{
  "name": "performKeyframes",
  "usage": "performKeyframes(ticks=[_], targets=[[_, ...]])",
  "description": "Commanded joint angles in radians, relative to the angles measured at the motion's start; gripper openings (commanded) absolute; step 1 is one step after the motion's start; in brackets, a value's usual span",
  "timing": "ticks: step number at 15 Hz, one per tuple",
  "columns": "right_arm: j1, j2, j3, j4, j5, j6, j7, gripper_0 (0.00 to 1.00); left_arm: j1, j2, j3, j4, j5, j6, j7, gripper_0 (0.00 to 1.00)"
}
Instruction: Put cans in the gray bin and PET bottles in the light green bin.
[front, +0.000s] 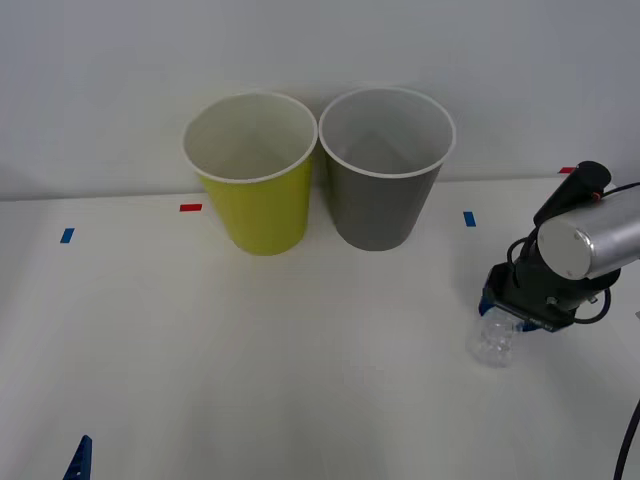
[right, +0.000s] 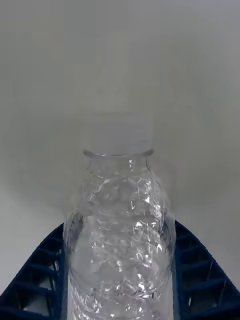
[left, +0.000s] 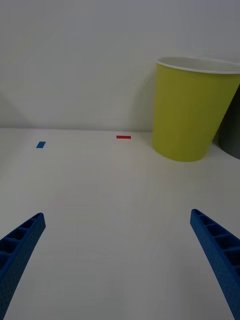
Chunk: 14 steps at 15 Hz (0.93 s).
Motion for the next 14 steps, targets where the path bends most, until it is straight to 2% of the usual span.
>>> performKeyframes(ticks=[1,5,7,9,12,14], targets=[[0.0,0.0,0.001,-0.002,0.0,0.001,0.01,0.02,0.0,0.0,0.0,0.0,0.0,0.0,0.0,1.0],[0.008,0.005,-0.002,-0.025,0.009,-0.001,0.034,0.0,0.0,0.0,0.0,0.0,0.0,0.0,0.0,1.0],[0.034,0.02,-0.04,-0.071,0.029,0.008,0.069,0.0,0.0,0.0,0.0,0.0,0.0,0.0,0.0,1.0],[0.072,0.066,-0.12,-0.144,0.083,0.068,0.181,0.0,0.0,0.0,0.0,0.0,0.0,0.0,0.0,1.0],[0.182,0.13,-0.209,-0.319,0.148,0.07,0.226,0.0,0.0,0.0,0.0,0.0,0.0,0.0,0.0,1.0],[0.261,0.221,-0.278,-0.443,0.234,0.07,0.344,0.0,0.0,0.0,0.0,0.0,0.0,0.0,0.0,1.0]])
